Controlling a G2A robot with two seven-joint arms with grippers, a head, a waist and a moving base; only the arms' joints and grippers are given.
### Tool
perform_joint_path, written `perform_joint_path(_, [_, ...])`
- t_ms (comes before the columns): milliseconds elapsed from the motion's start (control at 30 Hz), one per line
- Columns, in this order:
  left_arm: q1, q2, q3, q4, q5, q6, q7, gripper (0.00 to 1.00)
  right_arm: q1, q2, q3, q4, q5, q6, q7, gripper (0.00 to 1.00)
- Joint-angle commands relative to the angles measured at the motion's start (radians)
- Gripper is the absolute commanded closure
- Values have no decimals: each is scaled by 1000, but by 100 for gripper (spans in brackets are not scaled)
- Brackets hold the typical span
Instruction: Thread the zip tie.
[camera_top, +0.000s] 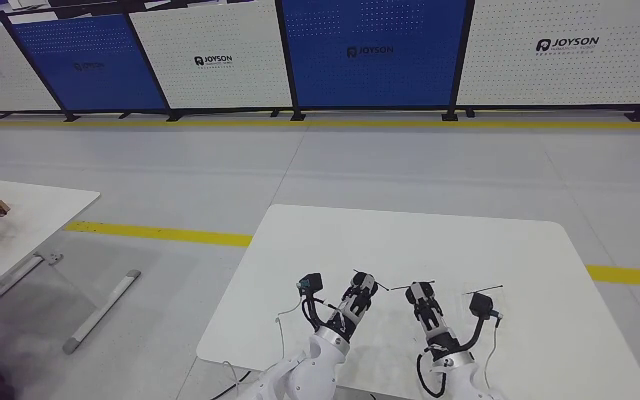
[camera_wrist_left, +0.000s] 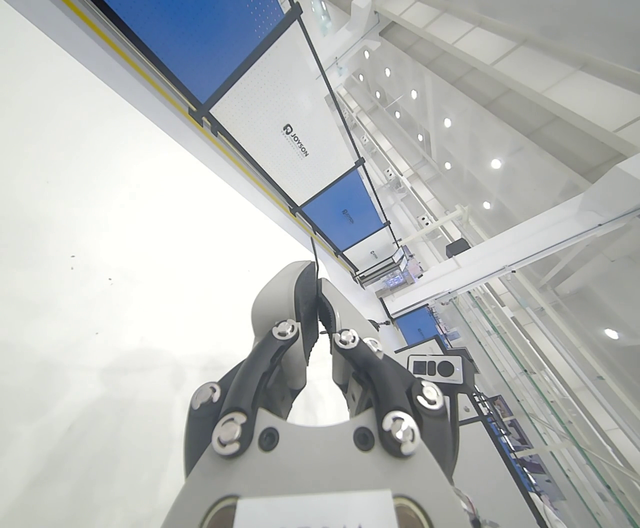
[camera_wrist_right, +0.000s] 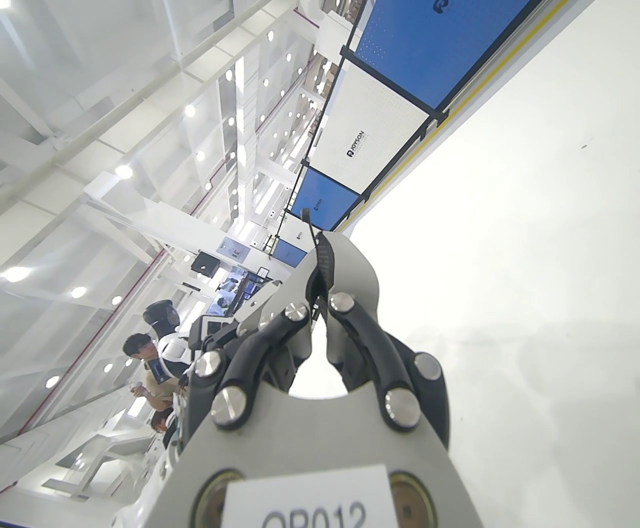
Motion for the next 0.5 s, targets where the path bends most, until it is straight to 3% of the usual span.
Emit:
perform_joint_path(0, [0, 0, 0, 0, 0, 0, 0, 100, 0, -1, 1, 1, -1, 6, 7, 100])
perform_joint_path(467, [0, 0, 0, 0, 0, 0, 0, 100, 17, -15, -11, 15, -13, 37, 14, 100])
